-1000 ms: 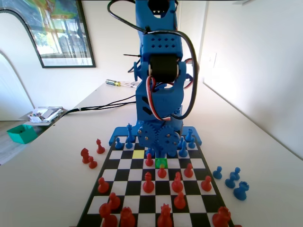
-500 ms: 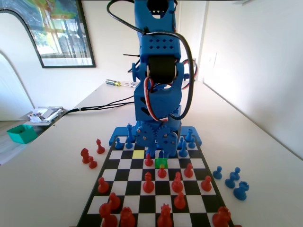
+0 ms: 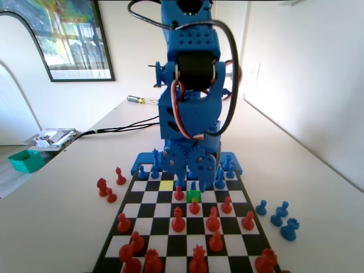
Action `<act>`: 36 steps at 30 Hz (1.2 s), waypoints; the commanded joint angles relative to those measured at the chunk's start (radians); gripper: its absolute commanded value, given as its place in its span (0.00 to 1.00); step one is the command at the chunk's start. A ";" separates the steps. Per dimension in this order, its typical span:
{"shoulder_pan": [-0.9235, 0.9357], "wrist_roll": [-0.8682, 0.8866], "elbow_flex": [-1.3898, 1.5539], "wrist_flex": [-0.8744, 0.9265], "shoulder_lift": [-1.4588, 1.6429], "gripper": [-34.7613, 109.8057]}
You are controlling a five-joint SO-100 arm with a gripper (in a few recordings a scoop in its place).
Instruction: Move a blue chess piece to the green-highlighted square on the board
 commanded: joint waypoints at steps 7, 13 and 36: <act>0.063 -0.078 -0.138 0.232 0.279 0.33; 0.100 -0.202 -0.195 0.417 0.500 0.31; 0.110 -0.499 -0.032 0.727 1.290 0.25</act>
